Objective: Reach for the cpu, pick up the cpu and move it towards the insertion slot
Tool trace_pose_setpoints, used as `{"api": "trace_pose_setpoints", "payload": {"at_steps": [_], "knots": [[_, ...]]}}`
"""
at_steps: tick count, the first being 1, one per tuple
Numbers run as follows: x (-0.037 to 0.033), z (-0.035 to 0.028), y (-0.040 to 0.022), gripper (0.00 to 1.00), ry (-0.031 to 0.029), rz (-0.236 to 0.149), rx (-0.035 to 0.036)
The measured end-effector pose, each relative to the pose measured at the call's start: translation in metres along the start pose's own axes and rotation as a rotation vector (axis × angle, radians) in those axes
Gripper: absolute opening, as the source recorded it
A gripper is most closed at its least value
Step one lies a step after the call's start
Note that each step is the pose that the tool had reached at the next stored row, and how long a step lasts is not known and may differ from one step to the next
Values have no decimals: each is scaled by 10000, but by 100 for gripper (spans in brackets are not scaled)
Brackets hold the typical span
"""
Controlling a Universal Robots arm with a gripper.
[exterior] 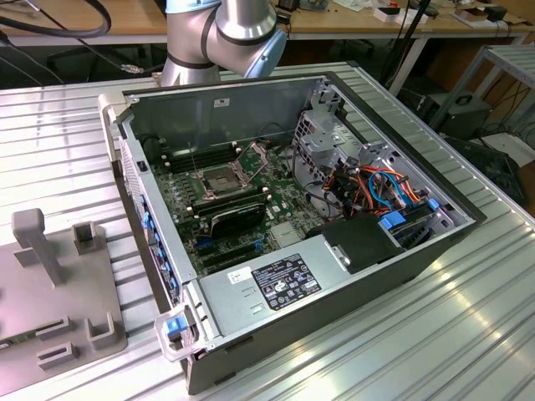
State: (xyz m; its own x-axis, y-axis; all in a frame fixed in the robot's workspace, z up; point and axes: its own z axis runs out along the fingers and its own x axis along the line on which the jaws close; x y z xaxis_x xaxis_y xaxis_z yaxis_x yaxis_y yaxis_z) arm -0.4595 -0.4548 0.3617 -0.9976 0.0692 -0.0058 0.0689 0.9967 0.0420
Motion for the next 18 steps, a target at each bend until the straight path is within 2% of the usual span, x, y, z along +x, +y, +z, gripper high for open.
{"api": "trace_pose_setpoints", "payload": {"at_steps": [4,5,7,11,13,18], "knots": [[-18,-9,1,55,2,-1,2],[-26,-30,3,55,3,0,3],[-31,-99,7,55,0,2,1],[-37,-291,15,55,0,0,1],[-38,-351,17,55,0,0,0],[-77,-355,20,55,0,1,0]]}}
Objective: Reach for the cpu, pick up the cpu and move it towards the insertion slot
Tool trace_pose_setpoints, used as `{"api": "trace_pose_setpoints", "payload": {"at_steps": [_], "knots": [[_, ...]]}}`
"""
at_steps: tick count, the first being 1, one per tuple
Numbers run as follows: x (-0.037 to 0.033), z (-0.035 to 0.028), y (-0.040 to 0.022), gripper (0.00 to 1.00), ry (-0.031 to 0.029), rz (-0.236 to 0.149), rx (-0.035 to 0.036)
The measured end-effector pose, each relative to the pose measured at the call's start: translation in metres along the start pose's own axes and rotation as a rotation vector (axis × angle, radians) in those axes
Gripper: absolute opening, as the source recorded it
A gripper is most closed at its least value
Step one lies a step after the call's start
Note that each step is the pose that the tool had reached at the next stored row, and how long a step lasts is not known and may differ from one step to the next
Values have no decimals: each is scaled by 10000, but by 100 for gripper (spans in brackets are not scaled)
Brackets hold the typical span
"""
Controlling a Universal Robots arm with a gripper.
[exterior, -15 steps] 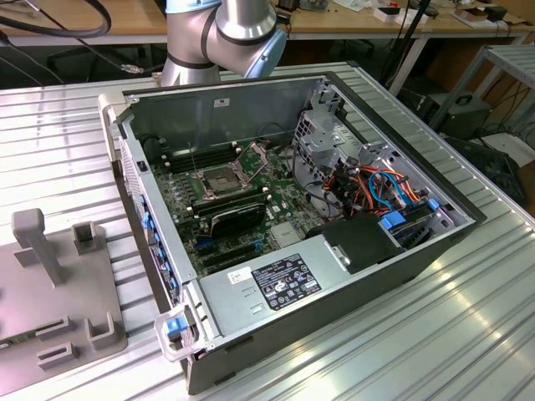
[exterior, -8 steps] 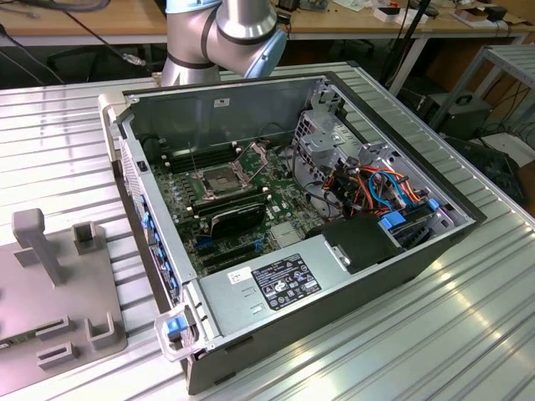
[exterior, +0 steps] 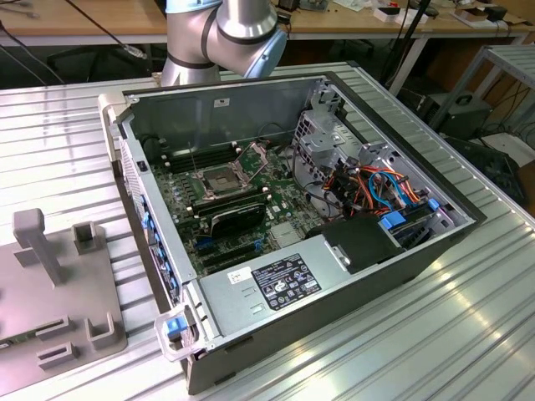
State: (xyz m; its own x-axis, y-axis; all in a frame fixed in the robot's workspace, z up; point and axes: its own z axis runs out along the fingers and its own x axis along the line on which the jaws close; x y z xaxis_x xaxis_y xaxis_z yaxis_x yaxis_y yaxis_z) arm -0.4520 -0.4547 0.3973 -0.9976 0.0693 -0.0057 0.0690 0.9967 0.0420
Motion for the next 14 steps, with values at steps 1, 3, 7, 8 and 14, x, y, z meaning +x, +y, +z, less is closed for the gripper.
{"api": "trace_pose_setpoints", "payload": {"at_steps": [1,3,7,8,14], "knots": [[-29,0,1,55,1,-2,1],[-76,1,6,55,0,0,0],[-166,1,12,55,0,0,0],[-180,2,13,55,0,0,0],[-252,3,18,55,-1,0,0]]}}
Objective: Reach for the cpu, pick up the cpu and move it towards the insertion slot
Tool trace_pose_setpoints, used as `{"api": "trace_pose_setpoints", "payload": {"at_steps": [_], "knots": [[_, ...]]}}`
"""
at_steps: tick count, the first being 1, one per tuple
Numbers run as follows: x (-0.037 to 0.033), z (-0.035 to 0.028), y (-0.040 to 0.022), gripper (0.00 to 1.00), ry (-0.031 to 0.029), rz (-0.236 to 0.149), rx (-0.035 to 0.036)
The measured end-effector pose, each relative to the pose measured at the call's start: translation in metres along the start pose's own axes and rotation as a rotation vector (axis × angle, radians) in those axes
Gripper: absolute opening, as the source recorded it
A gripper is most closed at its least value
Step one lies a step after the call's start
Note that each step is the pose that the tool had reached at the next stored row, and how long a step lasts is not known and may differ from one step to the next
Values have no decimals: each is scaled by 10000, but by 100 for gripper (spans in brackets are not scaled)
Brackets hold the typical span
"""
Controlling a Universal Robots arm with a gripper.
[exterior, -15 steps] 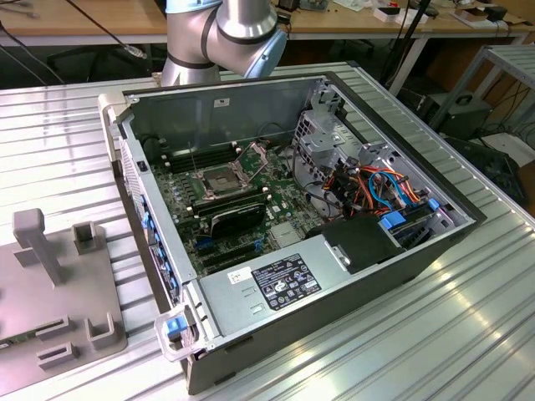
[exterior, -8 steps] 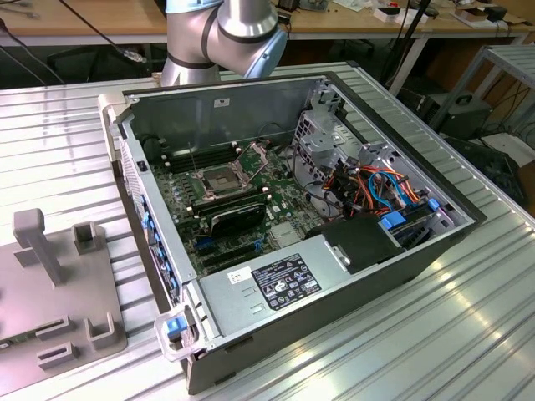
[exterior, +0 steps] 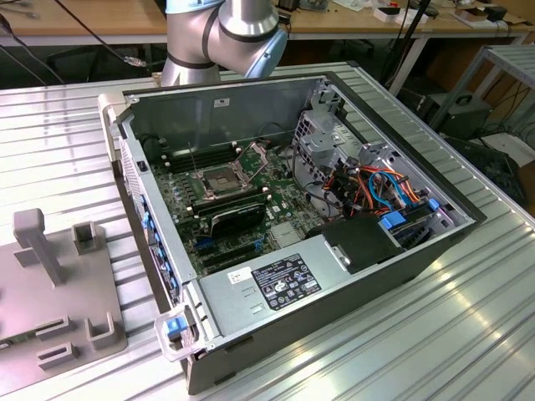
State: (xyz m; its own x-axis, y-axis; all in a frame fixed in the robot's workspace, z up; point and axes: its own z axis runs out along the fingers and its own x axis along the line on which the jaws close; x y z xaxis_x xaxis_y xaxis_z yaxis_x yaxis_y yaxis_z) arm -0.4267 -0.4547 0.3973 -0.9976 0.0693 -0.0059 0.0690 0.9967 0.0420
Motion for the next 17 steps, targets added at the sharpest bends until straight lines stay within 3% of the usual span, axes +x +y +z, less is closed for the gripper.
{"api": "trace_pose_setpoints", "payload": {"at_steps": [17], "knots": [[-31,1,1,55,11,-2,2]]}}
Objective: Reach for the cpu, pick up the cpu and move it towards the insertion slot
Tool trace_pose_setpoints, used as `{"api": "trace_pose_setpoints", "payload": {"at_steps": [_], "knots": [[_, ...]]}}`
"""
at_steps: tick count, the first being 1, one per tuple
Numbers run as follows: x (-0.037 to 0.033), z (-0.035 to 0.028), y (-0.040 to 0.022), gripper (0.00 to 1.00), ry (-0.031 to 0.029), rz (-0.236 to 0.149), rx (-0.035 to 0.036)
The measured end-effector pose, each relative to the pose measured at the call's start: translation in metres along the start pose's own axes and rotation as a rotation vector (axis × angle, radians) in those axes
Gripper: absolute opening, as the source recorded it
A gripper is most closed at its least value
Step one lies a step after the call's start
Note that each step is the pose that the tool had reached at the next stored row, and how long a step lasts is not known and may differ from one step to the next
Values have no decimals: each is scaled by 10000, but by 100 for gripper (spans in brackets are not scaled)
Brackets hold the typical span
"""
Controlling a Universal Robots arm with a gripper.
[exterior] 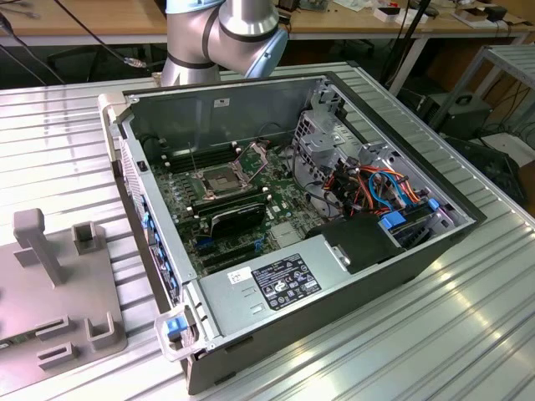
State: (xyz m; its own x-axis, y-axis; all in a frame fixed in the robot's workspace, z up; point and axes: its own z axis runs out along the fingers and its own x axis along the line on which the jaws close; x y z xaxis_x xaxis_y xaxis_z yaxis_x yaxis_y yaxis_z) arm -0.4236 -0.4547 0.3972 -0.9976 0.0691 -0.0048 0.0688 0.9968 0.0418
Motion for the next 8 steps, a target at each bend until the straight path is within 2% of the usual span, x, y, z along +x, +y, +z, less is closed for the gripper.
{"api": "trace_pose_setpoints", "payload": {"at_steps": [4,8], "knots": [[-38,1,3,55,-1,1,-1],[-131,2,9,55,-1,2,0]]}}
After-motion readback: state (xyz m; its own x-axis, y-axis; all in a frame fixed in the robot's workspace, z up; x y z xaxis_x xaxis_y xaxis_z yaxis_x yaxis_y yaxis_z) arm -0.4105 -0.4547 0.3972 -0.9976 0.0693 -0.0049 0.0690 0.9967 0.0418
